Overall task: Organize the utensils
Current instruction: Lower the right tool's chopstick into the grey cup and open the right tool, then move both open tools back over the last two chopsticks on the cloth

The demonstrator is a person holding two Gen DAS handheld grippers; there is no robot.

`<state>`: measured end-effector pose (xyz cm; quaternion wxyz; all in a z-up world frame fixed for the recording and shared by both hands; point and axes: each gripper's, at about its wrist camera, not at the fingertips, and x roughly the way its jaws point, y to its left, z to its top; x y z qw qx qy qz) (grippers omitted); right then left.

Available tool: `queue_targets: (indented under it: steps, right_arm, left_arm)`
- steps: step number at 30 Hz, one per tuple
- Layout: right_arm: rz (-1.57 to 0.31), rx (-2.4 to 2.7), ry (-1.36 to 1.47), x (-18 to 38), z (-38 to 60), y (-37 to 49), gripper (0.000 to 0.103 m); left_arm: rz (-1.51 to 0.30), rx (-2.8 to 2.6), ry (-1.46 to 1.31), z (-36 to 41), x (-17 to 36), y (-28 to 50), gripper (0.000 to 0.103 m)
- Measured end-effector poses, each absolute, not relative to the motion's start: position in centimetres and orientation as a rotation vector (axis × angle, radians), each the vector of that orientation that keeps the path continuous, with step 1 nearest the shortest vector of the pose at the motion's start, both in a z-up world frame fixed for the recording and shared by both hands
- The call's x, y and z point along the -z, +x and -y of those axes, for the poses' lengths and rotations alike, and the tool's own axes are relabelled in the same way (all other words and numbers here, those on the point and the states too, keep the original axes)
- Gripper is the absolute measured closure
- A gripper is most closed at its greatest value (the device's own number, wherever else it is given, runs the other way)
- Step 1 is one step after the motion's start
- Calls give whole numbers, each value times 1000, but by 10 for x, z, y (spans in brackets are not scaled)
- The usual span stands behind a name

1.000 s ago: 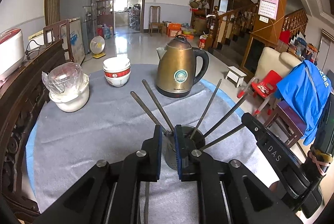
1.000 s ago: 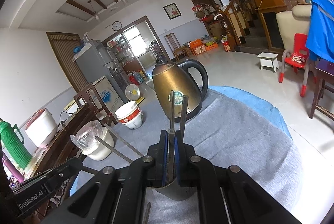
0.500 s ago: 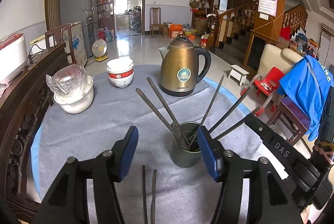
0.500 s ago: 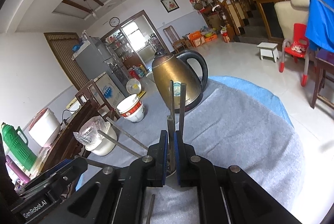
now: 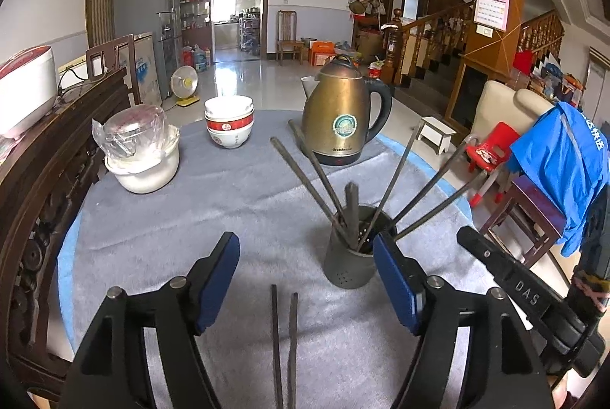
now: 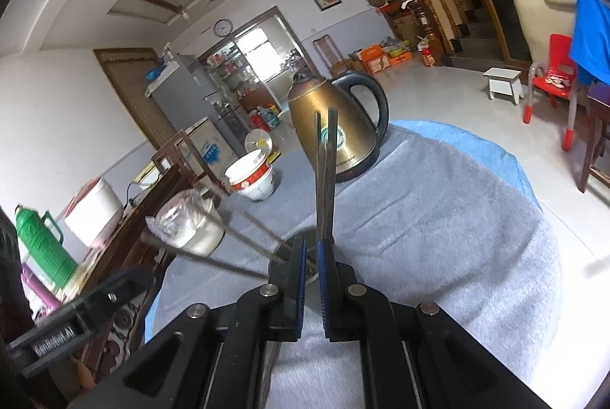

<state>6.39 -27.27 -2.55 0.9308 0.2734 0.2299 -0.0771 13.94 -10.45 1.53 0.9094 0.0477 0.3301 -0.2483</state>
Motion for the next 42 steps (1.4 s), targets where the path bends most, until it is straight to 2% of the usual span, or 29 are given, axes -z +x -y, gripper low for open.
queue_targets:
  steps: [19, 31, 42]
  right_arm:
    - [-751, 23, 457, 100, 200, 70, 95]
    - [-855, -12, 366, 113, 159, 84, 95]
    - [-915, 7, 430, 123, 159, 107, 95]
  left_arm:
    - [-818, 282, 174, 12, 76, 102, 25]
    - [-879, 257, 113, -18, 101, 106, 25]
    - [-935, 240, 31, -46, 115, 119, 25]
